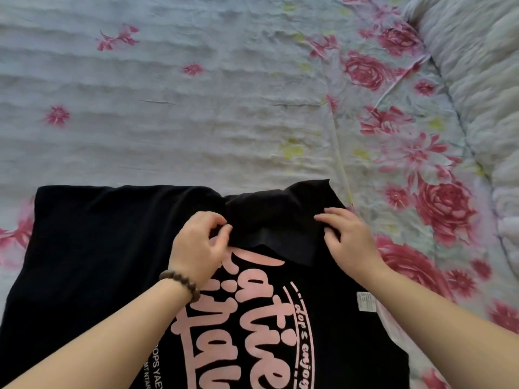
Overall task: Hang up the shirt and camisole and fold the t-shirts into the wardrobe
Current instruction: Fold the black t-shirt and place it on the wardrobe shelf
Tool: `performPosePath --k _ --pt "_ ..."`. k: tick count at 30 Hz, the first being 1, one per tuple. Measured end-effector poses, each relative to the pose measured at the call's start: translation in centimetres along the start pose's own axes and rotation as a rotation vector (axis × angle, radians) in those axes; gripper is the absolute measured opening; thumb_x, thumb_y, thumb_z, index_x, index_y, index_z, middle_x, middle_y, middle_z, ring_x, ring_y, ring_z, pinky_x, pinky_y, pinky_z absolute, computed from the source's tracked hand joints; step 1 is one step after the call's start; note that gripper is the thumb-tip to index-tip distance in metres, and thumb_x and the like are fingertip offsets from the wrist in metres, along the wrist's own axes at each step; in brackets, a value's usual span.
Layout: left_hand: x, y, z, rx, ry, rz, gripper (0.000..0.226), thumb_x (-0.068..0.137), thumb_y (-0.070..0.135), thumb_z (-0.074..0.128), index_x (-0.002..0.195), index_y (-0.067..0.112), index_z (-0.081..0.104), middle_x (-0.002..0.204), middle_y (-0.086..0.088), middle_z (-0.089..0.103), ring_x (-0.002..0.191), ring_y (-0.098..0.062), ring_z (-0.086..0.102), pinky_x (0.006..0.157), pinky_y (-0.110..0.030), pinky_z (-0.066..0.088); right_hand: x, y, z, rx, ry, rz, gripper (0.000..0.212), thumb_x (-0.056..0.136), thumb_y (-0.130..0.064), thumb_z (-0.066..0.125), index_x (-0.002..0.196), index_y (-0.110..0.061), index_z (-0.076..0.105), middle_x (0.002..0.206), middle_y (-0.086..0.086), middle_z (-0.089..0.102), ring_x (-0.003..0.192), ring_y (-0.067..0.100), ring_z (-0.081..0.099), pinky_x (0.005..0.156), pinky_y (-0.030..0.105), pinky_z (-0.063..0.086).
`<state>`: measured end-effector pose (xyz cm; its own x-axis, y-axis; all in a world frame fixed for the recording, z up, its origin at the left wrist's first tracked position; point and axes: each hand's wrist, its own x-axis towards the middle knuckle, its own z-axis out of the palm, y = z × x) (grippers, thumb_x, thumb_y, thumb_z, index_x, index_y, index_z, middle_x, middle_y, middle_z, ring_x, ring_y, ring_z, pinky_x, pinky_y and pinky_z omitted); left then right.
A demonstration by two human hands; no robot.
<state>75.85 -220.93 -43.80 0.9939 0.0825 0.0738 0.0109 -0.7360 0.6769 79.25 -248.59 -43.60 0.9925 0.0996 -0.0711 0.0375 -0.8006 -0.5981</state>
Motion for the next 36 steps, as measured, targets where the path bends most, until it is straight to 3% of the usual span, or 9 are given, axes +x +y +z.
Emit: performPosePath --k 4,8,13,18,21,23,27,32,36 --pt "3.3 1.1 -0.1 -0.417 0.013 -0.672 0.019 0.095 0.029 0.055 0.101 0.014 0.065 0.095 0.001 0.068 0.09 -0.012 0.065 0.081 -0.03 0.055 2.4 -1.6 0.2 0.289 0.023 0.51 0.038 0.087 -0.03 0.065 0.119 -0.014 0.055 0.105 0.002 0.06 0.093 0.018 0.06 0.084 0.032 0.048" --pt "6.1 2.7 -0.1 -0.786 -0.151 -0.988 0.039 0.099 0.025 0.047 0.123 -0.005 0.055 0.113 -0.016 0.064 0.095 -0.025 0.064 0.075 -0.031 0.052 4.5 -3.0 0.5 0.546 -0.096 0.795 0.06 0.079 -0.036 0.075 0.122 -0.004 0.049 0.11 0.011 0.061 0.096 0.03 0.064 0.086 0.044 0.055" --pt "6.3 2.3 0.9 -0.739 -0.29 -0.995 0.045 0.091 0.031 0.063 0.127 0.006 0.054 0.12 -0.011 0.062 0.105 -0.026 0.062 0.091 -0.039 0.052 4.3 -3.5 1.1 0.436 -0.27 0.85 0.047 0.077 -0.019 0.079 0.11 0.003 0.053 0.11 0.013 0.061 0.096 0.034 0.065 0.083 0.045 0.056" --pt "5.9 1.6 1.2 -0.875 -0.17 -0.97 0.033 0.091 0.004 0.06 0.123 0.01 0.059 0.107 -0.013 0.066 0.094 -0.026 0.067 0.074 -0.038 0.058 2.4 -2.6 -0.5 0.561 -0.387 0.899 0.025 0.084 0.001 0.067 0.101 -0.006 0.05 0.101 0.019 0.06 0.072 0.027 0.065 0.05 0.031 0.058" --pt "5.0 1.4 1.6 -0.804 -0.19 -0.937 0.034 0.09 0.001 0.06 0.122 0.011 0.059 0.11 -0.015 0.066 0.097 -0.029 0.067 0.08 -0.041 0.058 1.0 -2.2 -1.0 0.523 -0.462 0.88 0.025 0.083 0.001 0.068 0.103 -0.003 0.054 0.097 0.024 0.065 0.071 0.027 0.068 0.054 0.031 0.059" --pt "4.9 1.1 1.9 -0.74 -0.138 -0.884 0.031 0.088 0.005 0.063 0.118 0.011 0.061 0.106 -0.011 0.066 0.096 -0.026 0.066 0.084 -0.041 0.057 1.1 -1.9 -0.9 0.544 -0.387 0.839 0.032 0.081 -0.006 0.073 0.105 -0.006 0.052 0.087 0.022 0.065 0.069 0.026 0.067 0.055 0.03 0.059" --pt "5.2 1.5 2.0 -0.647 0.037 -0.763 0.024 0.083 0.013 0.07 0.104 0.016 0.058 0.093 -0.006 0.064 0.089 -0.023 0.067 0.082 -0.044 0.057 3.4 -1.2 -1.0 0.727 0.048 0.671 0.028 0.082 -0.016 0.073 0.099 -0.012 0.051 0.089 0.014 0.061 0.071 0.022 0.062 0.073 0.039 0.058" --pt "5.2 1.4 2.6 -0.74 -0.115 -0.638 0.023 0.081 0.005 0.071 0.096 0.022 0.072 0.102 -0.004 0.07 0.099 -0.019 0.067 0.09 -0.041 0.054 5.2 -1.2 -0.6 0.878 -0.074 0.494 0.04 0.09 0.0 0.058 0.12 -0.026 0.051 0.088 0.007 0.063 0.075 0.018 0.064 0.062 0.032 0.058" --pt "5.8 0.5 2.7 -0.726 -0.194 -0.583 0.038 0.084 0.001 0.067 0.112 0.027 0.069 0.115 0.004 0.067 0.109 -0.014 0.062 0.095 -0.036 0.052 6.5 0.0 -0.4 0.802 -0.107 0.512 0.044 0.09 0.012 0.05 0.127 -0.01 0.057 0.093 0.001 0.06 0.078 0.013 0.061 0.062 0.026 0.056"
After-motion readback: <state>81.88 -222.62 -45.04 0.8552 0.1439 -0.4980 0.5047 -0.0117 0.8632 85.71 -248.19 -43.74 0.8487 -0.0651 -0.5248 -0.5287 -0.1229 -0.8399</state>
